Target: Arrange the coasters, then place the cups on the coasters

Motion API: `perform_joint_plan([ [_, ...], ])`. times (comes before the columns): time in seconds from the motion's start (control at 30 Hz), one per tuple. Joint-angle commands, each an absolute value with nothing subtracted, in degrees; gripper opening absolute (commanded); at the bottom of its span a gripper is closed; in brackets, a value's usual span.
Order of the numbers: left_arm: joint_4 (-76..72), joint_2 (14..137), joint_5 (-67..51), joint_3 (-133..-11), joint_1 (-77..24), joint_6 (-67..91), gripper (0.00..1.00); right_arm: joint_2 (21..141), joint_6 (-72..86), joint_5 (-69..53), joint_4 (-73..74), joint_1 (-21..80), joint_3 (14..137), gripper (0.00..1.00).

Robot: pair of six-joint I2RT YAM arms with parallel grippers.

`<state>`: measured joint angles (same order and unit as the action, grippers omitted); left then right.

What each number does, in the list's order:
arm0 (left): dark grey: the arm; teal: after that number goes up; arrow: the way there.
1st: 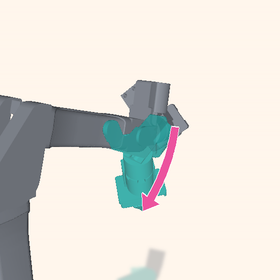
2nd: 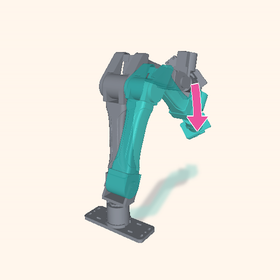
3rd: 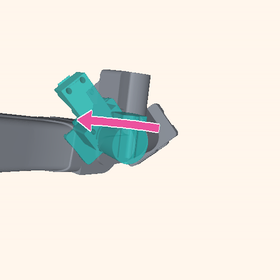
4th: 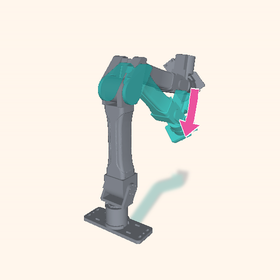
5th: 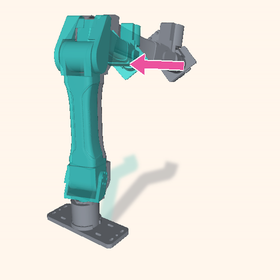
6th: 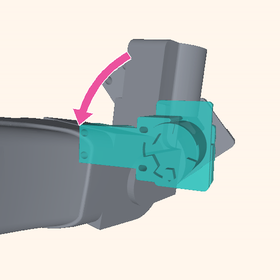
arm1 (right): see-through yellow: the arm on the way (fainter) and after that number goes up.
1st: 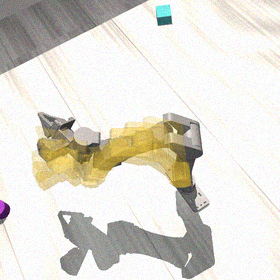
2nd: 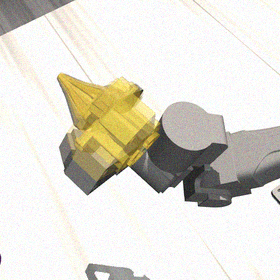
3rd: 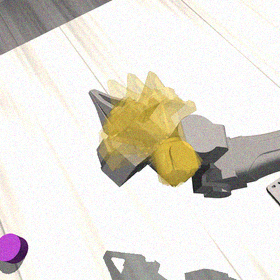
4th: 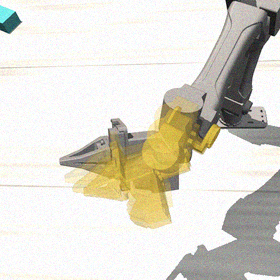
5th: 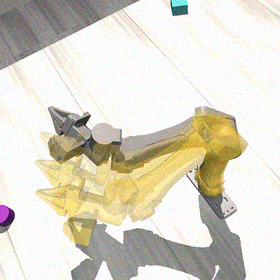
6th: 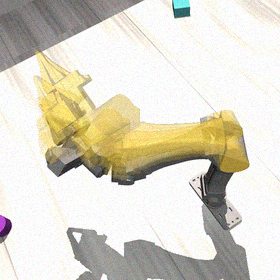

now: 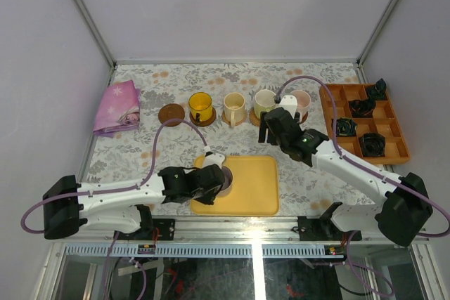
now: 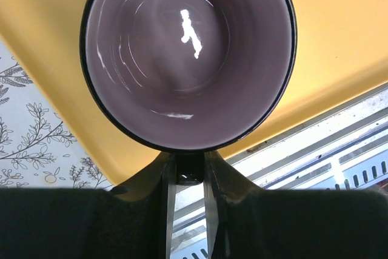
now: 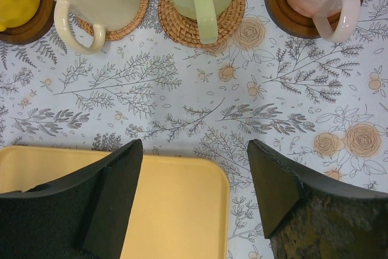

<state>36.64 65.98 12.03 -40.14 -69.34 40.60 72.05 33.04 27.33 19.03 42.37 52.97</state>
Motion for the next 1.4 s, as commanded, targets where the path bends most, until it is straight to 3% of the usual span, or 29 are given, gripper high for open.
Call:
perform_joint_plan([
  [0.0, 34.4, 66.5, 15.6, -40.8, -69.4, 38.5, 0.0, 72.4, 32.3, 27.9, 18.7, 42.0, 55.3, 0.77],
  [0.43, 39.0, 64.7, 30.1, -51.5, -67.3, 32.4, 0.0, 73.5, 29.2, 28.6, 16.6, 42.0, 56.6, 0.77],
  [0.77, 38.8, 58.7, 31.7, -52.9, -55.5, 30.6, 0.0, 75.5, 27.6, 29.1, 15.5, 42.0, 57.9, 0.76],
  [1.1, 38.9, 55.6, 37.0, -55.0, -51.2, 31.2, 0.0, 77.0, 26.4, 29.7, 15.5, 42.0, 59.0, 0.76],
  [1.37, 30.9, 54.7, 38.2, -54.9, -42.8, 26.2, 0.0, 77.1, 25.0, 30.7, 14.3, 42.0, 58.9, 0.76],
])
